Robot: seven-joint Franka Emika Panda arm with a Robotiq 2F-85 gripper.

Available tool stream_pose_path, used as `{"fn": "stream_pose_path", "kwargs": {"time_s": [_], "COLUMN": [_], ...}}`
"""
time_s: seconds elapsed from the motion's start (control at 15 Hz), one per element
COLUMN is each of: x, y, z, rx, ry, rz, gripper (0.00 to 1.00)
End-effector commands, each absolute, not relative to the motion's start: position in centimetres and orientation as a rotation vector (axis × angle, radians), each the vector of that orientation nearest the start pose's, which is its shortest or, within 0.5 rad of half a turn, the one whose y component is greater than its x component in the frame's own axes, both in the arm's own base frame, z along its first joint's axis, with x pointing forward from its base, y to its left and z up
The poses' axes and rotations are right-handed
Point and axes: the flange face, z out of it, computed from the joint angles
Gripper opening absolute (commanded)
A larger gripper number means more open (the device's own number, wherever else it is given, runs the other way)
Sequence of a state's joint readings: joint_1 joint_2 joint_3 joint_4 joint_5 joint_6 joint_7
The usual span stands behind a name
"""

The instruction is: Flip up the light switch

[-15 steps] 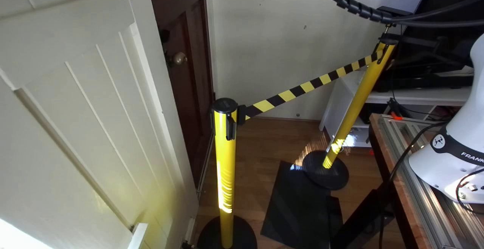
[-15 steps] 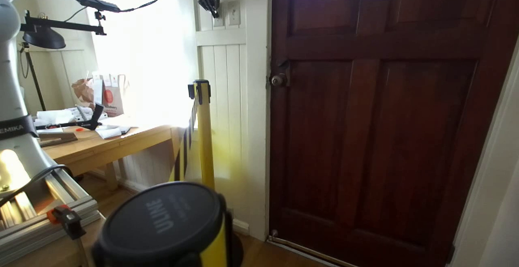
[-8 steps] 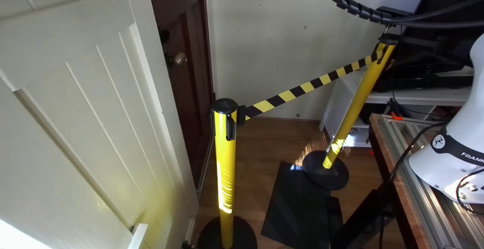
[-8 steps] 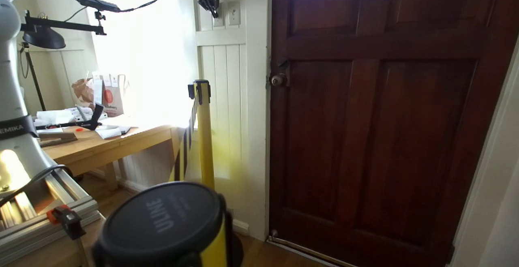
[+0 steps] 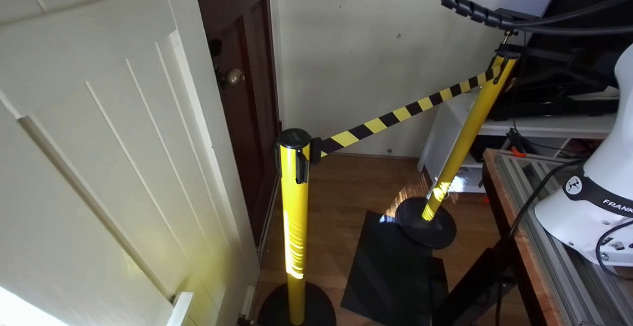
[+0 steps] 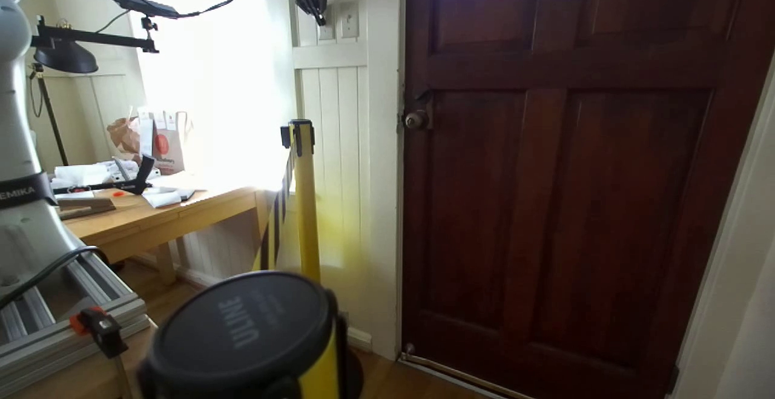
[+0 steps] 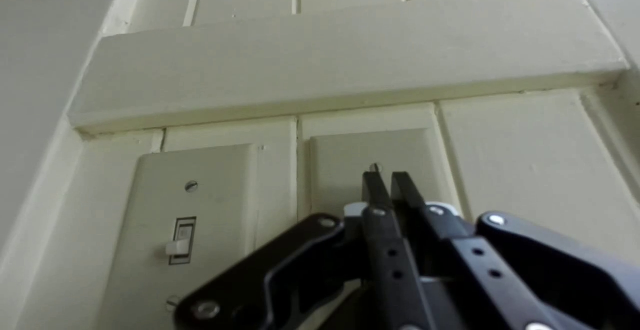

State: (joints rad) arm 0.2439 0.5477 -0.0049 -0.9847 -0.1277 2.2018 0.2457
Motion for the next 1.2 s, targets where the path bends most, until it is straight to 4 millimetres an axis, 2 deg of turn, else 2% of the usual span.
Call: {"fn": "stream_pose_path", "kwargs": {"time_s": [0.0,0.4,0.47,0.53,0.87,1.13], "x": [72.2,71.9,71.7,71.6,67.9,64.0], "y": [17.8,17.9,18.0,18.0,17.0,14.2], "z": [66.9,67.7,67.7,67.9,71.8,72.6], "rx": [-2.876,-2.862,-2.868,-2.868,-2.936,-3.067], "ry": [-0.054,-0.07,-0.091,-0.1,-0.223,-0.263], "rz": [-1.161,-1.182,-1.165,-1.168,-1.075,-0.856], "gripper": [0.02,0.02,0.15,0.34,0.67,0.95]}}
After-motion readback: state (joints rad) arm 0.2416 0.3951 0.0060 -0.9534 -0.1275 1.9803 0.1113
